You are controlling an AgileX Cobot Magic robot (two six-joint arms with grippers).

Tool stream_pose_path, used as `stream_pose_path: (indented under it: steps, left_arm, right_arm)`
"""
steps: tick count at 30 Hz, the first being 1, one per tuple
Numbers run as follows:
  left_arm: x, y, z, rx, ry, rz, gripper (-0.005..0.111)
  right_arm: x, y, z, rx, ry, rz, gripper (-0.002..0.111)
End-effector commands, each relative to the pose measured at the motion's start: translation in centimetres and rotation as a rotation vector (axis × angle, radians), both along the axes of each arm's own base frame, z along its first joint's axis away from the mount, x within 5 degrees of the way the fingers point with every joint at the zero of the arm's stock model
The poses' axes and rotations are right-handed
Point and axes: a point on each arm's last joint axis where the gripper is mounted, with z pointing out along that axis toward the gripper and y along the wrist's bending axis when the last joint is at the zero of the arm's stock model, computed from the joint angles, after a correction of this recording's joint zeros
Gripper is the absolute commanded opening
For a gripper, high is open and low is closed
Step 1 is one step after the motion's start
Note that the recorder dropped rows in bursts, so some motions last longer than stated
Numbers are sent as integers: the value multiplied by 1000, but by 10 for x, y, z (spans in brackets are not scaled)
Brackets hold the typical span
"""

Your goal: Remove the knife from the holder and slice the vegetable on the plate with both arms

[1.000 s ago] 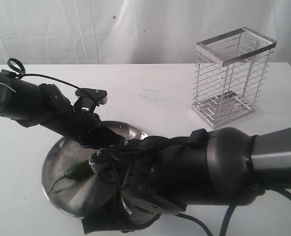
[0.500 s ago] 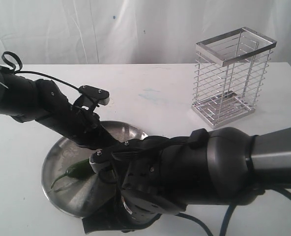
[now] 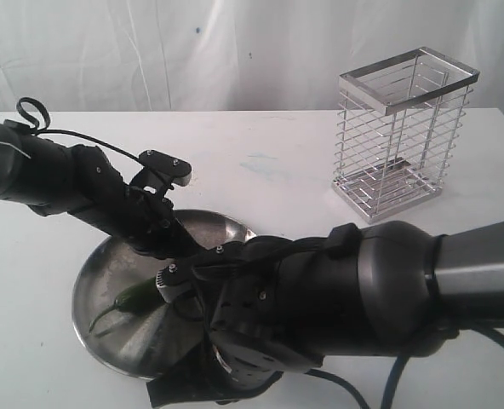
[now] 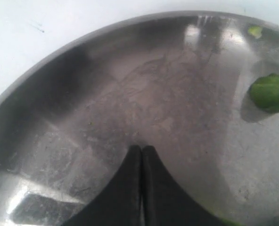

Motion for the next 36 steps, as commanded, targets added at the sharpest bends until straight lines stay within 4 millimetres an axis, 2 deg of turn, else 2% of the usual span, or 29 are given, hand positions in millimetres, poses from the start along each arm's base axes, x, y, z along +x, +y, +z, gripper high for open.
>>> stream_pose_path:
  steps: [1,12,15,21,24,32,36]
  left_arm:
    - [-23,2,-29,34,199,-65,0]
    - [-25,2,-27,33,216,-78,0]
    - [-22,1,-13,16,157,-58,0]
    - [-20,3,30,-27,11,-35,0]
    - [-21,3,44,-40,-25,-35,0]
    - [-25,3,48,-53,-9,-38,0]
    - [-27,3,57,-79,-9,-11,0]
  right_arm:
    - [1,-7,0,-71,-18,9,0]
    - [3,-11,0,-137,-38,33,0]
    - [3,-13,0,-158,-35,46,0]
    - [3,-13,0,-160,-37,61,0]
    - [3,-12,0,-157,-38,62,0]
    - [3,-11,0,-143,-42,66,0]
    - [3,-11,0,-143,-42,66,0]
